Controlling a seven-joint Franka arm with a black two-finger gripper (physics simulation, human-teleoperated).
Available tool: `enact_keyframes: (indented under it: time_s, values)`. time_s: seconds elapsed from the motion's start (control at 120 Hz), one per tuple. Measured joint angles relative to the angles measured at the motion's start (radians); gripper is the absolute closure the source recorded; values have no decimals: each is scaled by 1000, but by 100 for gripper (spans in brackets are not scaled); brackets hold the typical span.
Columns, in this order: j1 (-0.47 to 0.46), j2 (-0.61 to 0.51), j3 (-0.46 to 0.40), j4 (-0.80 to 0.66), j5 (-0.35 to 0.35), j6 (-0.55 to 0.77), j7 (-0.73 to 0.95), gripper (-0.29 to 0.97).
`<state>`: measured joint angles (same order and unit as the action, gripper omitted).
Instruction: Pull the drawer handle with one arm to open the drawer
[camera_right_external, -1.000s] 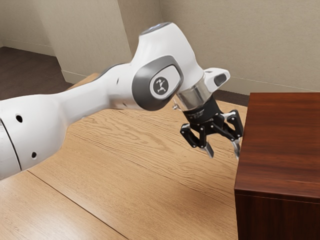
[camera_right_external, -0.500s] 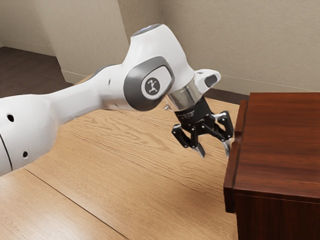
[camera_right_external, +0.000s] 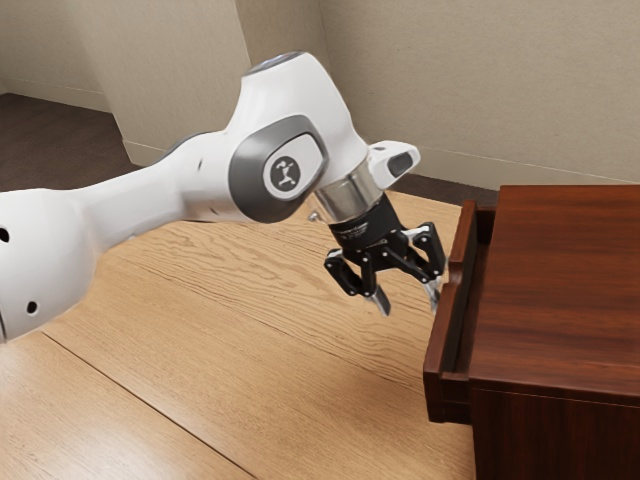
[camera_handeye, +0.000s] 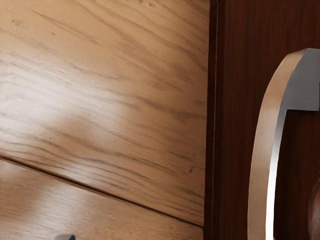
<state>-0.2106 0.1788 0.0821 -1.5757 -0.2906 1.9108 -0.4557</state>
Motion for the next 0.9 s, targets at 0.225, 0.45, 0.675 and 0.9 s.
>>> enact_keyframes:
  time_s: [0.225, 0.45, 0.675, 0.9]
  values:
    - [4, -24, 18, -35, 4, 0, 13, 27]
    - [17, -50, 26, -68, 9, 0, 26, 28]
    - [11, -68, 50, -91, 7, 5, 47, 28]
    - [7, -83, 68, -107, 9, 7, 69, 28]
